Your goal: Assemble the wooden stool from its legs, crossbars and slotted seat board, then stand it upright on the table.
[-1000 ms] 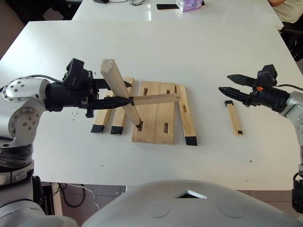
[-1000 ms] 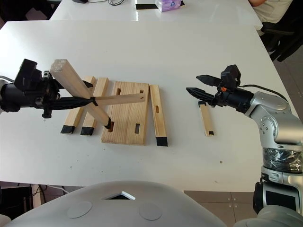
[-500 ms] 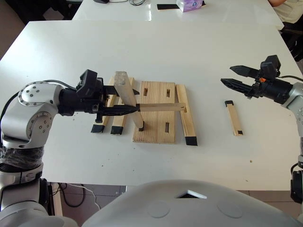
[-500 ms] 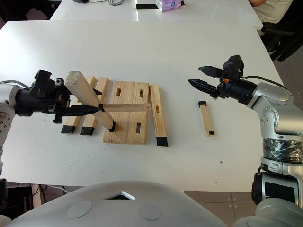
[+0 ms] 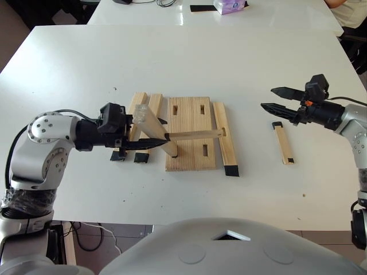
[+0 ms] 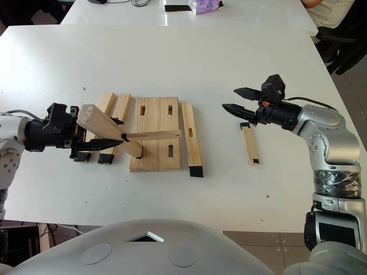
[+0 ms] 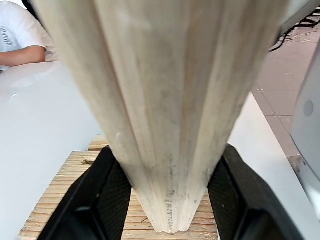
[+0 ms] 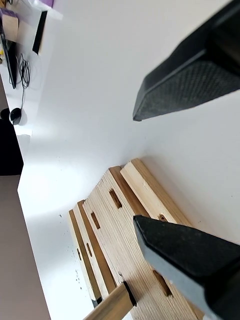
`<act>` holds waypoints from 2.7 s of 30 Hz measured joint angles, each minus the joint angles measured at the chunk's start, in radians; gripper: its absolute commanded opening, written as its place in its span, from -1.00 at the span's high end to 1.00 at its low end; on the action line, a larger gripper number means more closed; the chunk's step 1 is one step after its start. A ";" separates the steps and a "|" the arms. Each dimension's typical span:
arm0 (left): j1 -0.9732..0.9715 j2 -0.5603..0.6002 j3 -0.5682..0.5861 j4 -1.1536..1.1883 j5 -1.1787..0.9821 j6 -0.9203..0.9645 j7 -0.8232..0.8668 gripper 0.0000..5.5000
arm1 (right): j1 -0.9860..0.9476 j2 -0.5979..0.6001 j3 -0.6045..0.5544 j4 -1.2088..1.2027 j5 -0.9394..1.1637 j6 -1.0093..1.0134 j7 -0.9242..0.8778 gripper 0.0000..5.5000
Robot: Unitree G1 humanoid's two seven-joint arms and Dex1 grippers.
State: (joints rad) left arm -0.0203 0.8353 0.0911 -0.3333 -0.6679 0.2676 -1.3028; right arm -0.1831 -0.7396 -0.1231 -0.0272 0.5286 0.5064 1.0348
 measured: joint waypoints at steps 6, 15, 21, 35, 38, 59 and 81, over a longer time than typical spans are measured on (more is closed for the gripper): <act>0.048 -0.001 -0.015 -0.044 0.011 -0.027 0.046 0.26 | 0.020 0.027 0.002 -0.032 0.003 0.003 -0.019 -0.27; 0.042 0.014 -0.072 -0.008 0.042 -0.157 0.042 0.26 | 0.092 0.076 0.006 -0.086 0.017 0.012 -0.069 -0.27; -0.014 0.037 -0.099 0.063 0.042 -0.165 0.019 0.26 | 0.100 0.109 0.005 -0.116 0.023 0.017 -0.108 -0.27; -0.163 0.059 -0.113 0.074 0.039 0.041 0.024 -0.18 | 0.170 0.173 0.001 -0.168 0.044 0.025 -0.186 -0.27; -0.155 0.054 -0.108 0.051 0.037 0.055 0.037 -0.33 | 0.171 0.178 -0.001 -0.168 0.046 0.025 -0.190 -0.27; -0.069 0.112 0.273 -0.175 -0.196 0.280 0.234 -0.45 | 0.251 0.179 -0.084 -0.202 0.061 0.024 -0.235 -0.27; -0.085 -0.149 0.337 0.138 -0.075 0.244 0.764 -0.45 | 0.192 0.195 -0.075 -0.165 0.058 0.024 -0.266 -0.27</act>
State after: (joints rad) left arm -0.1051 0.6864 0.4286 -0.1950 -0.7430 0.5118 -0.5392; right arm 0.0093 -0.5450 -0.1978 -0.1921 0.5865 0.5300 0.7693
